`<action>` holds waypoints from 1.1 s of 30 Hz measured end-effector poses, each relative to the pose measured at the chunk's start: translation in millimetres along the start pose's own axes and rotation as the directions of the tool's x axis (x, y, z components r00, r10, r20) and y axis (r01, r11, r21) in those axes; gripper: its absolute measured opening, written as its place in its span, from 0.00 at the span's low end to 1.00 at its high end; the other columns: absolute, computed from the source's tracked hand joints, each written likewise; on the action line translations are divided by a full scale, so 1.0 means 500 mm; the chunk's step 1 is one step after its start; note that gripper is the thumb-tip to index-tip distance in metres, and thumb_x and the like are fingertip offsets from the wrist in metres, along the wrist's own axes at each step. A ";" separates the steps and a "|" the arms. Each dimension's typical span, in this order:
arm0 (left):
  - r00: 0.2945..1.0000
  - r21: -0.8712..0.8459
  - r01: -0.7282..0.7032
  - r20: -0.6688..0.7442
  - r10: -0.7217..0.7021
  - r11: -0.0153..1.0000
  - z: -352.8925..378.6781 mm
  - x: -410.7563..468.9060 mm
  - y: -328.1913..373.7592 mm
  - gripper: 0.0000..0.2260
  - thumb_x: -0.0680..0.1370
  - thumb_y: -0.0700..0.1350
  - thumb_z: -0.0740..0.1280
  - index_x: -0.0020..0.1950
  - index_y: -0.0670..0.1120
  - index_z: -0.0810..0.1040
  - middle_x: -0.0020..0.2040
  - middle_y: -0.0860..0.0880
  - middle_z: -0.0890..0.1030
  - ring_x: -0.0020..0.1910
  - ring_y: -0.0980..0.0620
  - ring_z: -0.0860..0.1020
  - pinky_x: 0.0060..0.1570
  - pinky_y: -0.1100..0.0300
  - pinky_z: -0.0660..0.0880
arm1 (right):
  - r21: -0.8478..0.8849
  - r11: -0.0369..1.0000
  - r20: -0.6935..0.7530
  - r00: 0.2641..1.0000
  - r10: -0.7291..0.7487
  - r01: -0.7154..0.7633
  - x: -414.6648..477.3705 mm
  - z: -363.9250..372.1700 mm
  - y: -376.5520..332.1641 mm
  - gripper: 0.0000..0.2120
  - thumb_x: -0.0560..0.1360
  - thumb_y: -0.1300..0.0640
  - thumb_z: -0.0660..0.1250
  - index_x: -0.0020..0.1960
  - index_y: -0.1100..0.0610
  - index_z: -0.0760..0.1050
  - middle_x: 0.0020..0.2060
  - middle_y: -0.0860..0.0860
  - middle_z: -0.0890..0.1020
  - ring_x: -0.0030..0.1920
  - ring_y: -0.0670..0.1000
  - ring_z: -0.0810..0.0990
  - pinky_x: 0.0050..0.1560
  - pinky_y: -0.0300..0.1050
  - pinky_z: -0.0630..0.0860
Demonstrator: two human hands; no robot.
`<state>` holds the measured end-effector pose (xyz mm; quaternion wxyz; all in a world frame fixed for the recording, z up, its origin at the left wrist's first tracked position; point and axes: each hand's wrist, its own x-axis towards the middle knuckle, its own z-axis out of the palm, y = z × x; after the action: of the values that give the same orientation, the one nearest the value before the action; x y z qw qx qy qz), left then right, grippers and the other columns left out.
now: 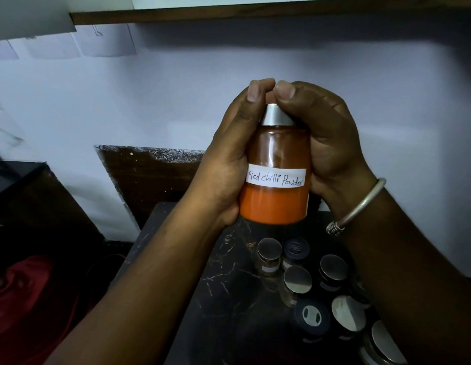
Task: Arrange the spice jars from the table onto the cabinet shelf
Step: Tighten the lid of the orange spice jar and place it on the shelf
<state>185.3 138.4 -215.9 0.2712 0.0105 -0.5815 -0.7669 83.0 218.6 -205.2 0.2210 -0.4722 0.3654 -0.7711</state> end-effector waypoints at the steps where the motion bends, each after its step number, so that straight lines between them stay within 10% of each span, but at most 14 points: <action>1: 1.000 0.000 0.001 0.000 -0.001 1.000 0.000 0.001 0.000 0.26 0.82 0.57 0.58 0.73 0.42 0.69 0.67 0.35 0.76 0.66 0.34 0.76 0.66 0.34 0.71 | 0.010 1.000 0.002 1.000 0.003 -0.003 0.000 0.000 0.001 0.10 0.79 0.61 0.64 0.42 0.59 0.82 0.37 0.50 0.85 0.40 0.50 0.84 0.43 0.45 0.81; 11: 0.999 0.024 -0.042 0.029 0.042 0.999 -0.026 0.028 0.007 0.29 0.79 0.61 0.61 0.72 0.43 0.71 0.66 0.35 0.77 0.65 0.34 0.77 0.65 0.36 0.73 | -0.245 0.969 -0.021 0.999 -0.029 0.023 0.020 0.005 -0.007 0.08 0.79 0.58 0.66 0.46 0.56 0.84 0.43 0.50 0.86 0.46 0.51 0.85 0.49 0.48 0.81; 19: 0.974 0.054 -0.196 0.125 0.188 0.979 -0.052 0.162 0.132 0.30 0.77 0.63 0.63 0.67 0.40 0.74 0.55 0.39 0.82 0.54 0.41 0.82 0.53 0.48 0.80 | -0.712 0.646 0.094 0.949 -0.300 0.275 0.132 0.061 -0.063 0.15 0.74 0.45 0.72 0.59 0.46 0.78 0.56 0.47 0.82 0.58 0.47 0.82 0.58 0.46 0.80; 24: 0.919 0.252 -0.388 0.181 0.350 0.887 -0.093 0.323 0.281 0.33 0.80 0.68 0.47 0.66 0.47 0.78 0.59 0.40 0.83 0.59 0.40 0.82 0.58 0.42 0.78 | -0.748 0.554 0.162 0.910 -0.382 0.366 0.332 0.089 -0.134 0.13 0.74 0.49 0.73 0.56 0.53 0.81 0.53 0.49 0.85 0.55 0.50 0.84 0.59 0.56 0.80; 28: 0.859 0.914 -0.108 -0.112 0.500 0.390 -0.248 0.455 0.334 0.34 0.79 0.69 0.41 0.59 0.52 0.80 0.56 0.42 0.81 0.59 0.40 0.78 0.64 0.42 0.72 | -0.882 0.357 0.138 0.893 -0.428 0.307 0.504 0.089 -0.132 0.15 0.74 0.46 0.73 0.58 0.49 0.82 0.52 0.54 0.81 0.53 0.52 0.82 0.59 0.49 0.79; 31: 0.883 0.973 0.174 -0.087 0.461 -0.150 -0.405 0.502 0.340 0.29 0.83 0.64 0.45 0.49 0.48 0.80 0.53 0.42 0.79 0.57 0.37 0.77 0.59 0.45 0.72 | -0.924 0.317 0.101 0.935 -0.340 0.214 0.610 0.075 -0.091 0.17 0.74 0.47 0.74 0.61 0.50 0.82 0.56 0.58 0.79 0.56 0.55 0.81 0.61 0.44 0.76; 33: 0.900 0.951 0.181 -0.057 0.433 -0.252 -0.473 0.524 0.337 0.25 0.84 0.59 0.48 0.50 0.47 0.80 0.52 0.43 0.79 0.55 0.39 0.78 0.55 0.47 0.71 | -0.930 0.334 0.061 0.961 -0.271 0.154 0.674 0.070 -0.044 0.16 0.74 0.49 0.74 0.61 0.52 0.82 0.58 0.59 0.79 0.59 0.55 0.80 0.63 0.43 0.74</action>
<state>108.2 -213.3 -62.5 0.3460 0.3058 -0.8860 0.0428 -39.6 -10.9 12.7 -0.2048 -0.5165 0.6814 -0.4764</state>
